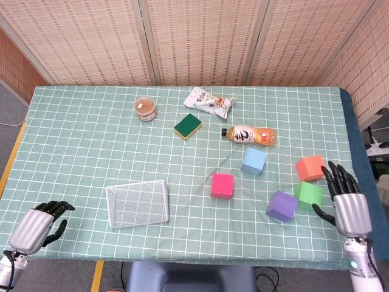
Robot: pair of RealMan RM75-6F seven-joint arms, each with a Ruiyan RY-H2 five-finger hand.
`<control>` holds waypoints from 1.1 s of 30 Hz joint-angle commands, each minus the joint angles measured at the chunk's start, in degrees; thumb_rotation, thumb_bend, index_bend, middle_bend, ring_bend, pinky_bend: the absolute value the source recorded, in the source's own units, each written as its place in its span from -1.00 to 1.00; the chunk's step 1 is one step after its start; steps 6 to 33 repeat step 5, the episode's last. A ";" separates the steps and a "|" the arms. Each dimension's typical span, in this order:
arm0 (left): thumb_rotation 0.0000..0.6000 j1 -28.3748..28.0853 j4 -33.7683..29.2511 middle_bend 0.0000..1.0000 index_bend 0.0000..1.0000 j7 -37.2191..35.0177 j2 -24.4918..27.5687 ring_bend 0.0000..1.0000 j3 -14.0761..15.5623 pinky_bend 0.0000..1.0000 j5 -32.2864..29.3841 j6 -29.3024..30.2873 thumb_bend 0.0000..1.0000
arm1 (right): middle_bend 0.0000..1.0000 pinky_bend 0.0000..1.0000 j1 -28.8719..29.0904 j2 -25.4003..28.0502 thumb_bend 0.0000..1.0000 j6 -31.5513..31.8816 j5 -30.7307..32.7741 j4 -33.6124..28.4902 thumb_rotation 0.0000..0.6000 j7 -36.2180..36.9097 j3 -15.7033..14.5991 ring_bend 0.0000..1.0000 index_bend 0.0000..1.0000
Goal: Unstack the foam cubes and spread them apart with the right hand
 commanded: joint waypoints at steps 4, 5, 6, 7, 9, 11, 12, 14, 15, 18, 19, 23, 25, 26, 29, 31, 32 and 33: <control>1.00 -0.09 0.11 -0.28 -0.27 0.17 -0.06 -0.30 0.01 0.00 -0.08 -0.32 0.09 | -1.00 -0.69 -2.60 1.87 -0.88 2.88 -3.88 -1.24 1.00 0.71 -1.44 -1.00 -1.00; 1.00 -0.09 0.14 -0.28 -0.27 0.08 -0.05 -0.30 -0.01 0.00 -0.11 -0.30 0.09 | -1.00 -0.69 -2.60 1.99 -0.88 2.42 -3.90 -1.38 1.00 0.56 -1.52 -1.00 -1.00; 1.00 -0.09 0.14 -0.28 -0.27 0.08 -0.05 -0.30 -0.01 0.00 -0.11 -0.30 0.09 | -1.00 -0.69 -2.60 1.99 -0.88 2.42 -3.90 -1.38 1.00 0.56 -1.52 -1.00 -1.00; 1.00 -0.09 0.14 -0.28 -0.27 0.08 -0.05 -0.30 -0.01 0.00 -0.11 -0.30 0.09 | -1.00 -0.69 -2.60 1.99 -0.88 2.42 -3.90 -1.38 1.00 0.56 -1.52 -1.00 -1.00; 1.00 -0.09 0.14 -0.28 -0.27 0.08 -0.05 -0.30 -0.01 0.00 -0.11 -0.30 0.09 | -1.00 -0.69 -2.60 1.99 -0.88 2.42 -3.90 -1.38 1.00 0.56 -1.52 -1.00 -1.00; 1.00 -0.09 0.14 -0.28 -0.27 0.08 -0.05 -0.30 -0.01 0.00 -0.11 -0.30 0.09 | -1.00 -0.69 -2.60 1.99 -0.88 2.42 -3.90 -1.38 1.00 0.56 -1.52 -1.00 -1.00; 1.00 -0.09 0.14 -0.28 -0.27 0.08 -0.05 -0.30 -0.01 0.00 -0.11 -0.30 0.09 | -1.00 -0.69 -2.60 1.99 -0.88 2.42 -3.90 -1.38 1.00 0.56 -1.52 -1.00 -1.00; 1.00 -0.09 0.14 -0.28 -0.27 0.08 -0.05 -0.30 -0.01 0.00 -0.11 -0.30 0.09 | -1.00 -0.69 -2.60 1.99 -0.88 2.42 -3.90 -1.38 1.00 0.56 -1.52 -1.00 -1.00; 1.00 -0.09 0.14 -0.28 -0.27 0.08 -0.05 -0.30 -0.01 0.00 -0.11 -0.30 0.09 | -1.00 -0.69 -2.60 1.99 -0.88 2.42 -3.90 -1.38 1.00 0.56 -1.52 -1.00 -1.00; 1.00 -0.09 0.14 -0.28 -0.27 0.08 -0.05 -0.30 -0.01 0.00 -0.11 -0.30 0.09 | -1.00 -0.69 -2.60 1.99 -0.88 2.42 -3.90 -1.38 1.00 0.56 -1.52 -1.00 -1.00; 1.00 -0.09 0.14 -0.28 -0.27 0.08 -0.05 -0.30 -0.01 0.00 -0.11 -0.30 0.09 | -1.00 -0.69 -2.60 1.99 -0.88 2.42 -3.90 -1.38 1.00 0.56 -1.52 -1.00 -1.00; 1.00 -0.09 0.14 -0.28 -0.27 0.08 -0.05 -0.30 -0.01 0.00 -0.11 -0.30 0.09 | -1.00 -0.69 -2.60 1.99 -0.88 2.42 -3.90 -1.38 1.00 0.56 -1.52 -1.00 -1.00; 1.00 -0.09 0.14 -0.28 -0.27 0.08 -0.05 -0.30 -0.01 0.00 -0.11 -0.30 0.09 | -1.00 -0.69 -2.60 1.99 -0.88 2.42 -3.90 -1.38 1.00 0.56 -1.52 -1.00 -1.00; 1.00 -0.09 0.14 -0.28 -0.27 0.08 -0.05 -0.30 -0.01 0.00 -0.11 -0.30 0.09 | -1.00 -0.69 -2.60 1.99 -0.88 2.42 -3.90 -1.38 1.00 0.56 -1.52 -1.00 -1.00; 1.00 -0.09 0.14 -0.28 -0.27 0.08 -0.05 -0.30 -0.01 0.00 -0.11 -0.30 0.09 | -1.00 -0.69 -2.60 1.99 -0.88 2.42 -3.90 -1.38 1.00 0.56 -1.52 -1.00 -1.00; 1.00 -0.09 0.14 -0.28 -0.27 0.08 -0.05 -0.30 -0.01 0.00 -0.11 -0.30 0.09 | -1.00 -0.69 -2.60 1.99 -0.88 2.42 -3.90 -1.38 1.00 0.56 -1.52 -1.00 -1.00; 1.00 -0.09 0.14 -0.28 -0.27 0.08 -0.05 -0.30 -0.01 0.00 -0.11 -0.30 0.09 | -1.00 -0.69 -2.60 1.99 -0.88 2.42 -3.90 -1.38 1.00 0.56 -1.52 -1.00 -1.00; 1.00 -0.09 0.14 -0.28 -0.27 0.08 -0.05 -0.30 -0.01 0.00 -0.11 -0.30 0.09 | -1.00 -0.69 -2.60 1.99 -0.88 2.42 -3.90 -1.38 1.00 0.56 -1.52 -1.00 -1.00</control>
